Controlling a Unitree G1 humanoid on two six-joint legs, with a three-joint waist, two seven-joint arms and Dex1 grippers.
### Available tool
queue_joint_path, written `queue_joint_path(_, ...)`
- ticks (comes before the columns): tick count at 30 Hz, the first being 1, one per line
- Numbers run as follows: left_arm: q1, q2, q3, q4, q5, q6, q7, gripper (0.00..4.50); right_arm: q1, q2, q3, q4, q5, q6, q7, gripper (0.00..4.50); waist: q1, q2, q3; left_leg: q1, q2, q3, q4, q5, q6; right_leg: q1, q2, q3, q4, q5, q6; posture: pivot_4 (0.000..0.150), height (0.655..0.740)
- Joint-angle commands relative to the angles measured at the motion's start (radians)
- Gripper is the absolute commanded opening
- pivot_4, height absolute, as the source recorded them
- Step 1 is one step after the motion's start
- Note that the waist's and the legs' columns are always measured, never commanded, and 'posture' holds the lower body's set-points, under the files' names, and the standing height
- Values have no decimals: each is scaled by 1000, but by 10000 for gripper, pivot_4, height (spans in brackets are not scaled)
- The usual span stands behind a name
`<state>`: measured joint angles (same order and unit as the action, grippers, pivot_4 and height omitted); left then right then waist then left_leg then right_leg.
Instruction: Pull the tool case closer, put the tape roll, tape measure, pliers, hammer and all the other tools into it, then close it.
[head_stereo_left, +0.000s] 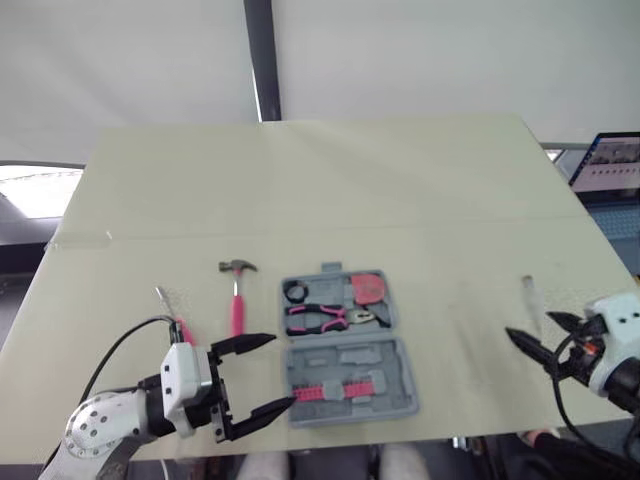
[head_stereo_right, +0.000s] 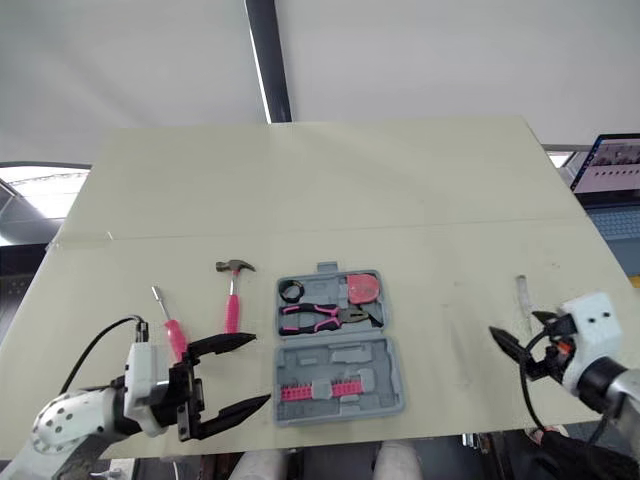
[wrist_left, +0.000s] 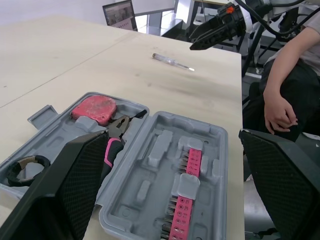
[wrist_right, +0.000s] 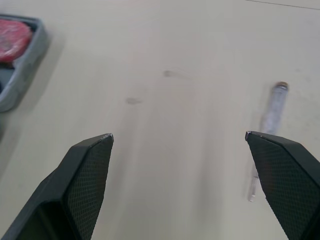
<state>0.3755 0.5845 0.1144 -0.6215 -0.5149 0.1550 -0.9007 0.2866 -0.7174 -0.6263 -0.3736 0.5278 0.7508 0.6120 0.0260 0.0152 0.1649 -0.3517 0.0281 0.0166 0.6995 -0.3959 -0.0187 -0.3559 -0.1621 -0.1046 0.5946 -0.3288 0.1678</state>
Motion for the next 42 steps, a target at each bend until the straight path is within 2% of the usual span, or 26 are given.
queue_joint_path(1,-6,-8,-20,-14,-10,-1,9,45000,-60,-11,-9,85,-16,66,-72,44702,-2,0,0,0,0,0,0,0,0,0,0,0,0,0,0,1500,7360)
queue_joint_path(8,-18,-10,-37,-24,9,5,39,45000,-222,-25,102,266,-85,84,-128,44702,-4,4,-2,0,0,1,-1,0,0,-1,0,0,1,0,0,1500,7360)
queue_joint_path(19,-3,-6,-33,-87,23,41,122,45000,-450,-18,258,574,-212,-33,-147,44702,-4,5,-3,0,0,1,0,0,-1,-2,0,0,1,0,0,1500,7360)
queue_joint_path(27,10,3,-20,-116,20,60,151,45000,-516,-17,298,682,-244,-75,-152,44702,-5,5,-3,0,0,1,0,0,-1,-1,0,0,1,0,0,1500,7360)
queue_joint_path(35,10,11,-17,-129,16,74,165,45000,-530,-14,298,703,-248,-62,-158,44702,-5,5,-3,0,0,1,0,0,-1,-1,0,0,0,0,0,1500,7360)
queue_joint_path(38,7,11,-19,-130,15,77,169,45000,-531,-12,293,701,-246,-54,-166,36001,-3,5,-3,0,0,1,0,0,-1,-1,0,0,0,0,0,1500,7360)
queue_joint_path(42,2,11,-23,-128,16,81,171,45000,-539,-5,293,701,-246,-49,-171,15948,-1,5,-3,-1,0,1,0,0,-1,-1,0,0,0,0,1,1500,7360)
